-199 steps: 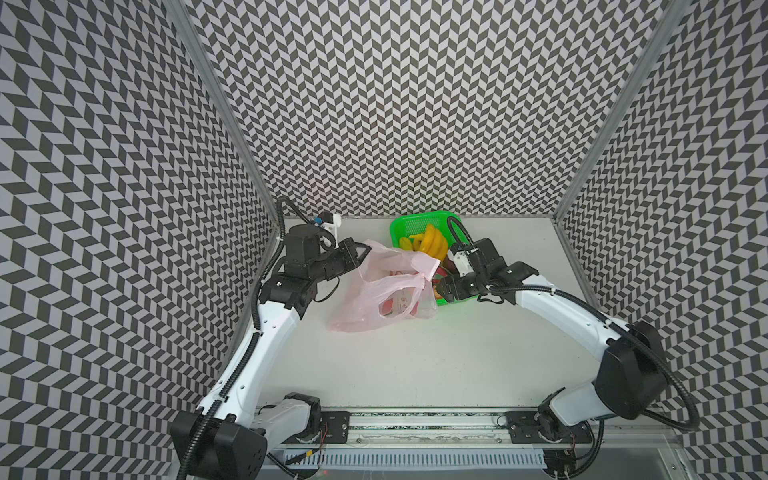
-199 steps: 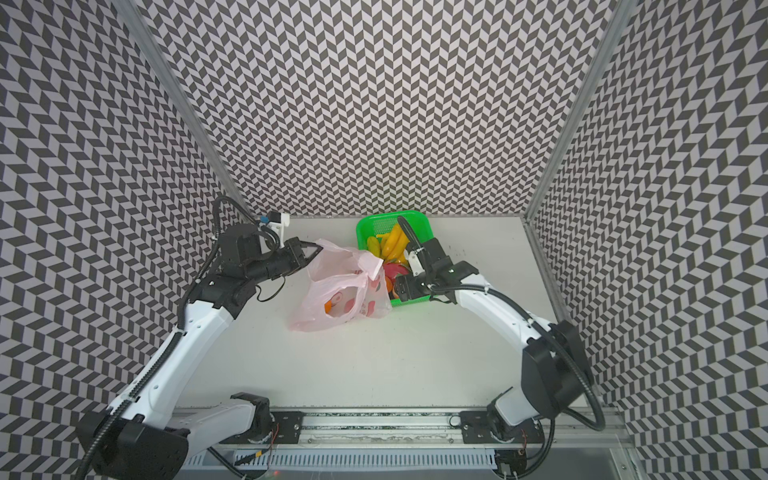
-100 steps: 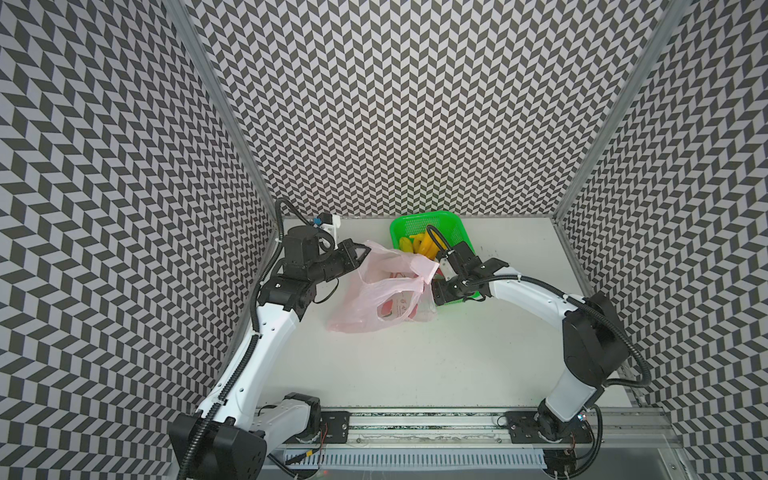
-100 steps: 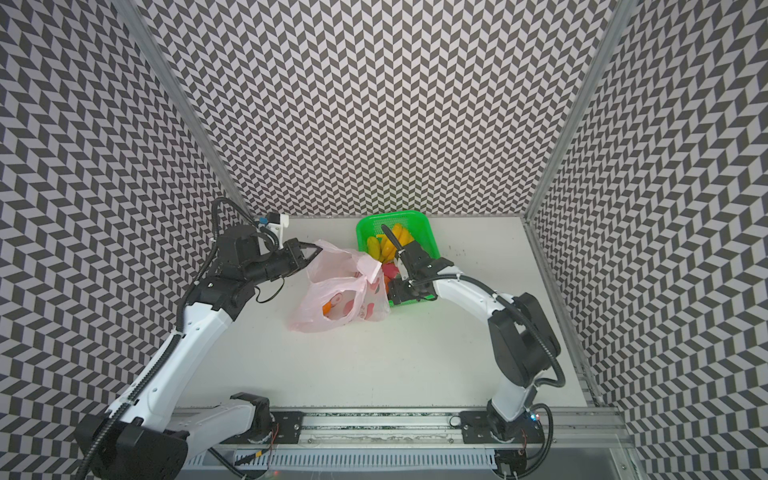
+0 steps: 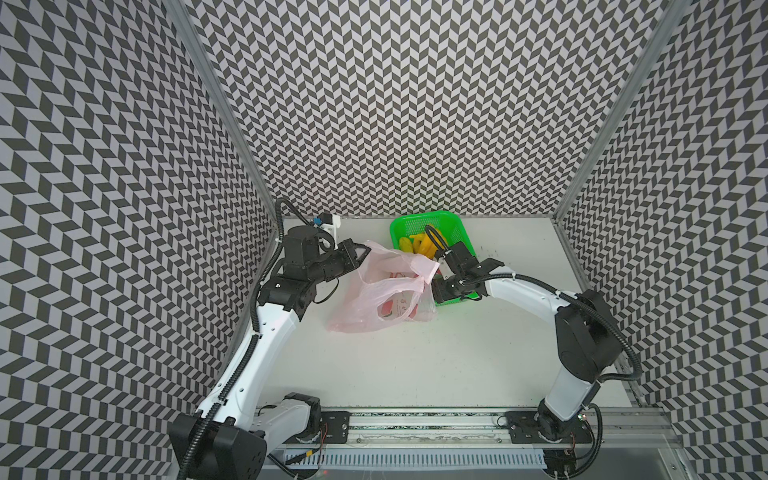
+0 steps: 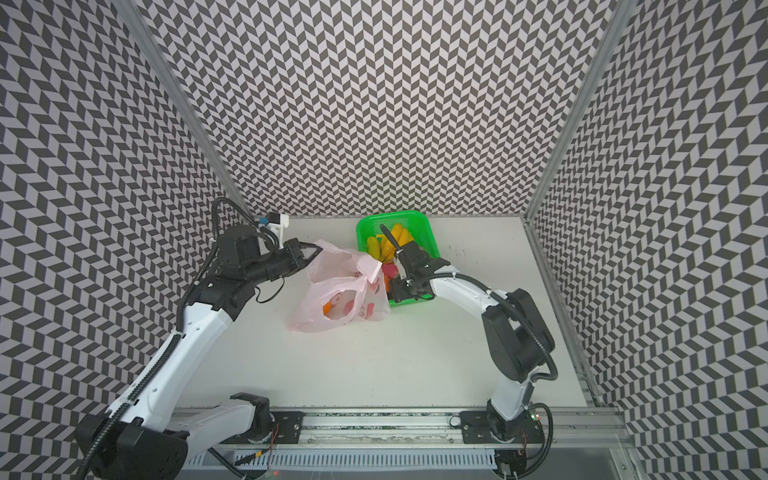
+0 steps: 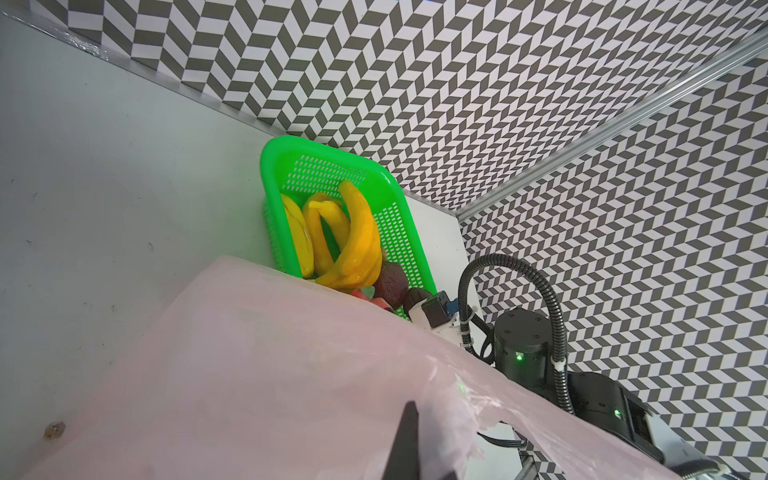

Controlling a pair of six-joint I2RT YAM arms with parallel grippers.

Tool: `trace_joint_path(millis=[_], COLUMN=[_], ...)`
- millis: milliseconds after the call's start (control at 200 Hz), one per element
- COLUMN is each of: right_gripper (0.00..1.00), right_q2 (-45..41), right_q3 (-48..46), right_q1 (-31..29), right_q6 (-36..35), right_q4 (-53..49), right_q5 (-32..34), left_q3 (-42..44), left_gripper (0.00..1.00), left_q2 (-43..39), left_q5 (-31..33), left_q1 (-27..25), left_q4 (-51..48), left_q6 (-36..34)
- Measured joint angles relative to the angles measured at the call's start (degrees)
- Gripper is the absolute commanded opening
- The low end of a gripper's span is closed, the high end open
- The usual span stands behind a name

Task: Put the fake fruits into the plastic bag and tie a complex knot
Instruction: 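Reach the right gripper into the basket and grasp the pomegranate, then carry the pomegranate into the bag opening held by the left gripper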

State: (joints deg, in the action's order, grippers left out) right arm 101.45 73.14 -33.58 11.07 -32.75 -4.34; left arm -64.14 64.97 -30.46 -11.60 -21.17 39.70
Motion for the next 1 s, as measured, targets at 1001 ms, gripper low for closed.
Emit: trace_joint_path(millis=[1001], right_gripper=[0.41], right_q2=[-23.76], right_q3=[-6.93], right_q1=[0.00], right_q6=[1.18], right_q4=[3.98], right_q5=[0.33], left_q3=[0.00], left_gripper=[0.00], left_q2=[0.00], left_q5=[-0.28], left_q1=[0.00], left_q4=[0.09], left_q6=[0.00])
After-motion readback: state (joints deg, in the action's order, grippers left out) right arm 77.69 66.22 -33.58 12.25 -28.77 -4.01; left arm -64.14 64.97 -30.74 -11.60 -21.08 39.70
